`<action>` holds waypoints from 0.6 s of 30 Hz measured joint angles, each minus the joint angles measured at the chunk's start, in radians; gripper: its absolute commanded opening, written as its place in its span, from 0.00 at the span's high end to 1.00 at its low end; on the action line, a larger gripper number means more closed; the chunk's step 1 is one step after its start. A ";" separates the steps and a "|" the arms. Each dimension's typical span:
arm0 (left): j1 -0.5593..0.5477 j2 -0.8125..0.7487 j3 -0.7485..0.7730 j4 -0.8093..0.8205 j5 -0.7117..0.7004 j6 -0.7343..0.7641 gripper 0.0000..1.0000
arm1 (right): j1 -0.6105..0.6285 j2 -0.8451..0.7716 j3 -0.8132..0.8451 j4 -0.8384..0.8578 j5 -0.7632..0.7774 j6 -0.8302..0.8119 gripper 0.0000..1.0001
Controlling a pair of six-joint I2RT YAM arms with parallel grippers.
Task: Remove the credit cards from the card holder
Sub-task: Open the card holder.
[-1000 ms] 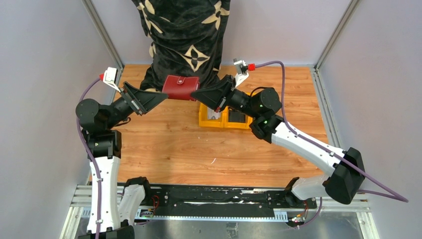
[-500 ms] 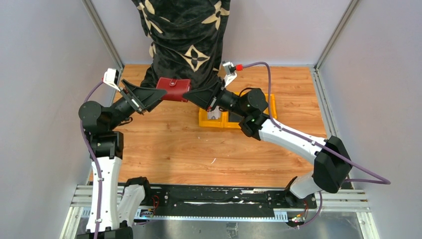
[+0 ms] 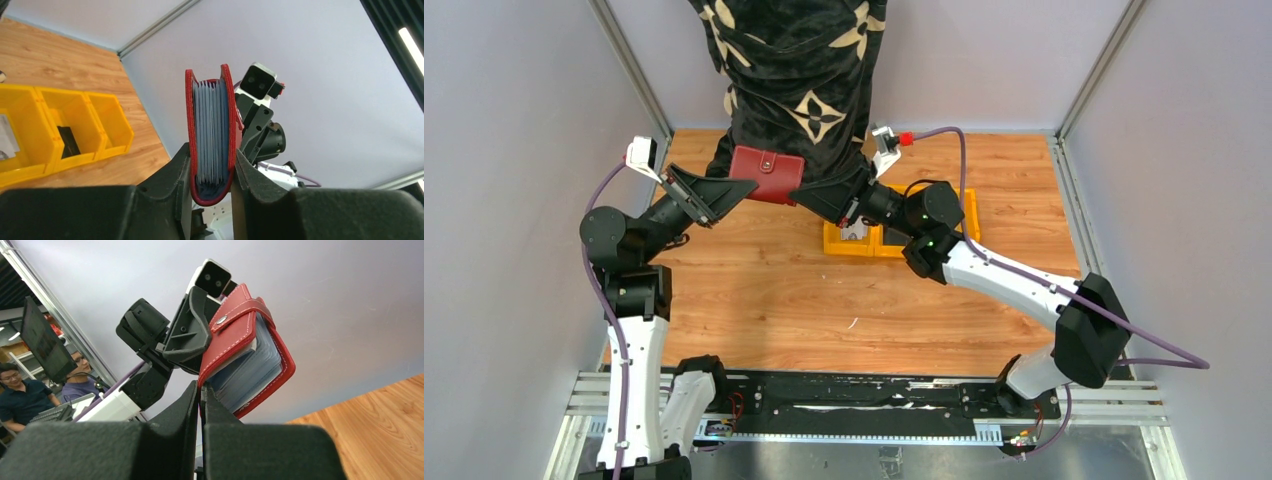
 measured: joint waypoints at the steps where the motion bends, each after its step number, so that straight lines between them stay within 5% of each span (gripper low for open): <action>1: 0.000 0.000 0.000 0.002 -0.001 0.006 0.84 | 0.000 0.000 0.000 -0.005 -0.003 -0.004 0.73; 3: 0.000 0.000 0.000 0.004 -0.001 0.024 0.89 | 0.000 -0.005 0.000 -0.025 -0.009 -0.011 0.50; 6: -0.001 0.005 0.000 -0.011 -0.001 0.079 0.96 | -0.005 -0.034 -0.008 -0.071 -0.033 -0.023 0.34; 10: -0.004 0.003 0.032 -0.126 0.000 0.227 0.99 | -0.047 -0.093 -0.022 -0.182 -0.062 -0.051 0.25; 18: -0.004 -0.011 0.122 -0.366 0.016 0.511 0.98 | -0.086 -0.054 0.116 -0.462 -0.154 -0.150 0.22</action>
